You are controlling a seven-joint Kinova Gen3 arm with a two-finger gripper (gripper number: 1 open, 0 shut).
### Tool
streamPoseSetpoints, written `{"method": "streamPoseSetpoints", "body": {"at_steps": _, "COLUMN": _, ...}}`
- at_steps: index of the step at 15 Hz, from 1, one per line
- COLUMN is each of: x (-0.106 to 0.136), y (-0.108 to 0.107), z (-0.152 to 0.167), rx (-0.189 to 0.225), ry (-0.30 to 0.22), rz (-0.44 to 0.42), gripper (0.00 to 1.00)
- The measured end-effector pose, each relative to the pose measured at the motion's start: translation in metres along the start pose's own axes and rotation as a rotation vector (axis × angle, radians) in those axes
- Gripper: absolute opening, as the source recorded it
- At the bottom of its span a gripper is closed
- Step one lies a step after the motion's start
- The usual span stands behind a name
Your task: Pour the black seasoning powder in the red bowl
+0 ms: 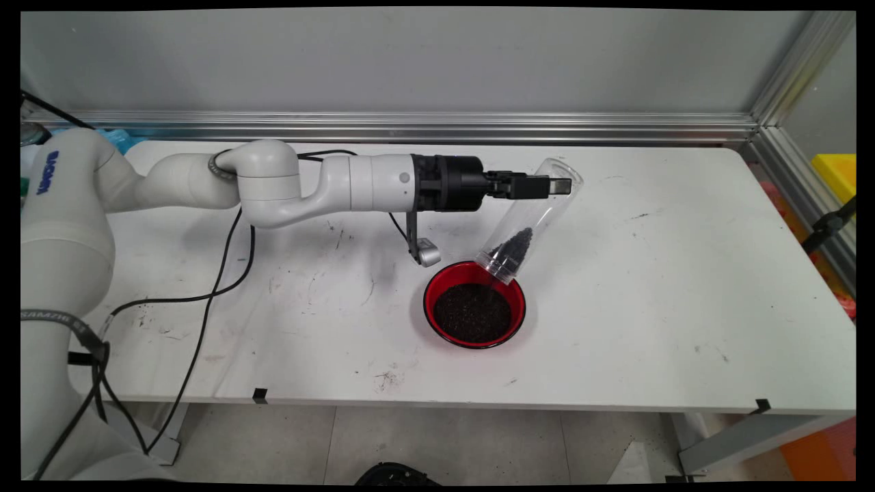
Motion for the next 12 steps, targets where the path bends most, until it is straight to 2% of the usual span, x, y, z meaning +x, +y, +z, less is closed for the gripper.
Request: {"method": "streamPoseSetpoints", "body": {"at_steps": 12, "x": -0.0069, "y": -0.0067, "z": 0.0066, "rx": 0.035, "ry": -0.015, "rz": 0.027, "gripper": 0.0}}
